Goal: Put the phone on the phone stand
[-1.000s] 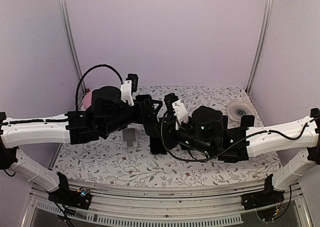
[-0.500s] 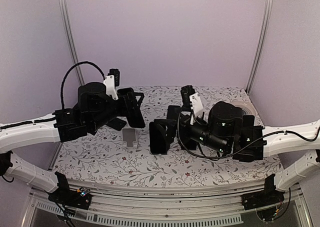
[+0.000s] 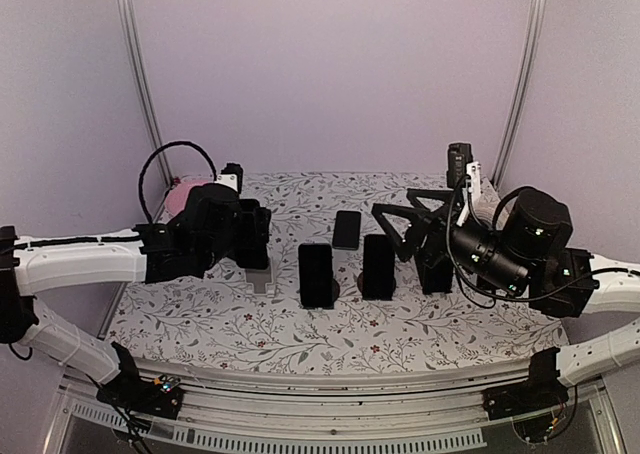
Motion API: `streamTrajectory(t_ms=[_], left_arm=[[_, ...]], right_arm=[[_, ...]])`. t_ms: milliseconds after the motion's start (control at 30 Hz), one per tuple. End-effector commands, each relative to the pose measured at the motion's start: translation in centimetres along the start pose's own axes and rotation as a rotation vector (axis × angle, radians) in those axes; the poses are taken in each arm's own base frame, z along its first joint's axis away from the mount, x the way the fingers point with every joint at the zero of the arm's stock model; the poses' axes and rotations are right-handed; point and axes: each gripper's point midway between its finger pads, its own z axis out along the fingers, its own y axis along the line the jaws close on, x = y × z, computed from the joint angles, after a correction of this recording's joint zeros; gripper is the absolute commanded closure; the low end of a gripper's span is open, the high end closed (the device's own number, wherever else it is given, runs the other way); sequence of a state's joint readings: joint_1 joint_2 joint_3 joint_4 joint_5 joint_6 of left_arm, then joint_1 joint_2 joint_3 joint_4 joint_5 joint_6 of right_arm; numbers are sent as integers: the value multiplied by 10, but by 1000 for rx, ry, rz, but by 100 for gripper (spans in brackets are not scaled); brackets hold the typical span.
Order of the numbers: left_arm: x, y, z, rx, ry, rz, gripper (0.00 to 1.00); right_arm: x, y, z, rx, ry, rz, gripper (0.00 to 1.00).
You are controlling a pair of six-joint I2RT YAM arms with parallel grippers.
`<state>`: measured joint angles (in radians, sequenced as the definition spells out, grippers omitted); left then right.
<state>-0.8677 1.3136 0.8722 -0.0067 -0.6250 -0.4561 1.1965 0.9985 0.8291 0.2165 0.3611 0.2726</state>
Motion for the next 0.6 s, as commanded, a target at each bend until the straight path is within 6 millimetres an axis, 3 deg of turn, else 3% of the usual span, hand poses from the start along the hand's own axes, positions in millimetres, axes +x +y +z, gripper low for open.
streamTrajectory(t_ms=[0,267,567], left_arm=[[7,7,22,-75,-12,25,100],[28,16,49,-142,6,34,100],[42,21,58,-167,12,2,100]], right_arm=[[-8,-7,-16,1,-25,-4,1],[-14,0,-22,-44,-35,-30,1],[-15,3,-22,-59,-37,-37,1]])
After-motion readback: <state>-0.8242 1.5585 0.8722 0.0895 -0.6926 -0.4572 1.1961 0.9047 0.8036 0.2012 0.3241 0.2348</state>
